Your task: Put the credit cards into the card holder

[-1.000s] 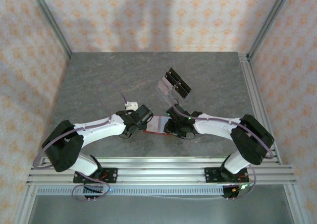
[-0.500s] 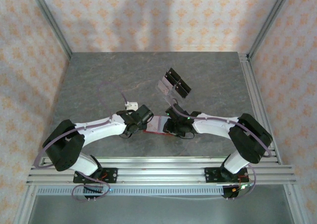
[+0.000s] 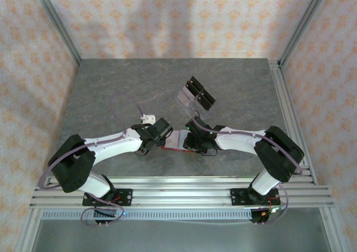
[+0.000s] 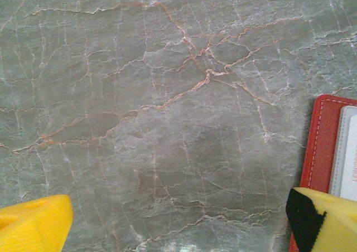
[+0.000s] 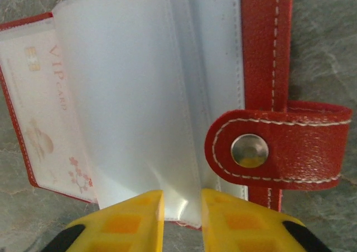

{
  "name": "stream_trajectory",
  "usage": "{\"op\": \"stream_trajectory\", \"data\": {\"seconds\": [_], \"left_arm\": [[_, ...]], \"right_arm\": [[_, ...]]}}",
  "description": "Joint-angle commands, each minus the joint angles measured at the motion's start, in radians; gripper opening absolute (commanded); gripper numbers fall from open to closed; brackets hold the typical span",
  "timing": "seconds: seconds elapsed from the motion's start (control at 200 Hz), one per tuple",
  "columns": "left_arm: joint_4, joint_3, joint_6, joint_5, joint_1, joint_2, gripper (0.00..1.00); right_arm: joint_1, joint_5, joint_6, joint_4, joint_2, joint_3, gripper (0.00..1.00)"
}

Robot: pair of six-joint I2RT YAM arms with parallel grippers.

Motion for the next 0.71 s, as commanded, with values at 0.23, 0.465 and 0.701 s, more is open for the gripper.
{"op": "stream_trajectory", "data": {"seconds": [0.23,0.465,0.701], "left_arm": [[0.006,0.017,0.012,-0.024,-0.011,0.006,1.00],[0.005,0.015,0.010,-0.027,-0.011,-0.001,1.00],[-0.018,0.016,0.001,-0.057,-0.006,-0.026,1.00]], "right_arm": [[0.001,0.020,0.050,0.051,-0.006,-0.021,0.10],[-0.003,0.010,0.039,0.067,-0.012,-0.011,0.00],[-0.004,-0.047,-0.014,0.103,-0.003,0.046,0.00]]}}
